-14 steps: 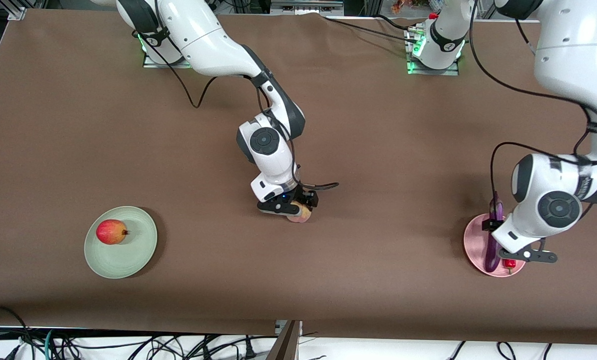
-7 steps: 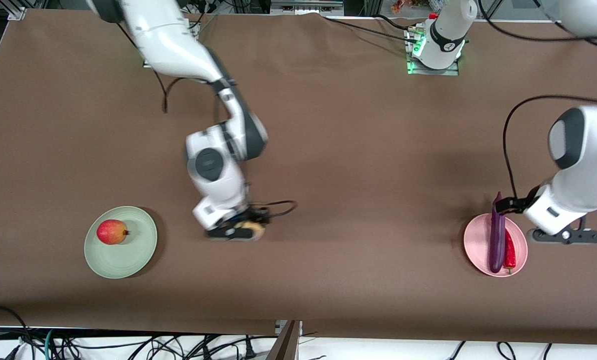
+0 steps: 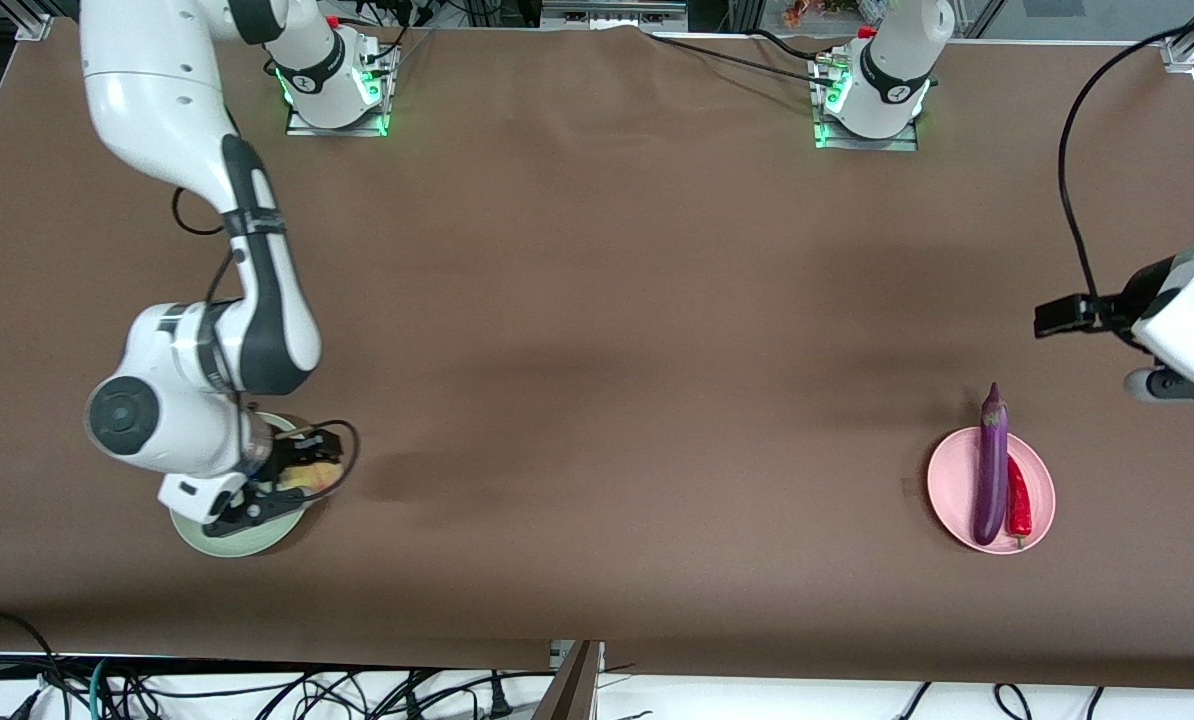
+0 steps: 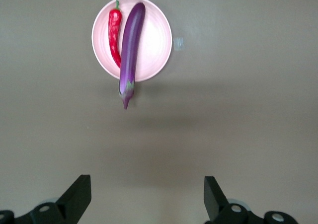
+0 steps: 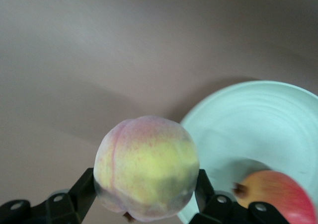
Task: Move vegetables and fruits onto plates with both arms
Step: 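Release the eggplant and retract the left gripper while the right gripper carries the peach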
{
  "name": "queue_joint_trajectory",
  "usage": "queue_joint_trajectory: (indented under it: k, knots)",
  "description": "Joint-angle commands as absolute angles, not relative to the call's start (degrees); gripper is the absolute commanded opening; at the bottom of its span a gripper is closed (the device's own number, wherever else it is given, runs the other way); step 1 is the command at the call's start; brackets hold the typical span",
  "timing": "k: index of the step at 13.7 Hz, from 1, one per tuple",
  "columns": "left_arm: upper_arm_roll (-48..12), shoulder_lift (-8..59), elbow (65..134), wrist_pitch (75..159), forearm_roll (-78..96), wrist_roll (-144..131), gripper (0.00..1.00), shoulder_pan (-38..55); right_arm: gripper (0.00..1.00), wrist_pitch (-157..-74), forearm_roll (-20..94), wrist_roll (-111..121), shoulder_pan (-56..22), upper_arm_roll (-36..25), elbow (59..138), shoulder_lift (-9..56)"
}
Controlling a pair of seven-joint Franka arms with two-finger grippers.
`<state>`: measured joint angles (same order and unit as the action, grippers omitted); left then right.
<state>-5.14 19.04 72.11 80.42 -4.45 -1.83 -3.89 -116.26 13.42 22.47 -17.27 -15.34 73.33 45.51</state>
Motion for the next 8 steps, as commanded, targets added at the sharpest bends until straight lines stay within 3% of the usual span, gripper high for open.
queue_joint_trajectory:
  k: [1,6,7,8]
  knots:
    - [-4.6,15.0,73.1,78.9,-2.4,-0.4,1.0,-3.5,0.19,-116.4,13.3,30.2,-13.5,-14.9,74.7,45.9]
    - [2.1,1.3,90.2,87.3,2.9,-0.8,1.0,3.7,0.22,-121.3,13.4,31.4,-12.7,-14.9,75.0,49.7]
    - [2.1,-1.1,92.8,87.9,3.7,-1.3,1.0,3.8,0.4,-122.3,13.5,31.3,-12.4,-14.9,75.1,50.2]
    - [2.2,-2.4,94.9,88.6,2.9,-1.3,1.0,4.9,0.84,-123.0,13.6,31.2,-12.4,-14.9,75.1,50.3]
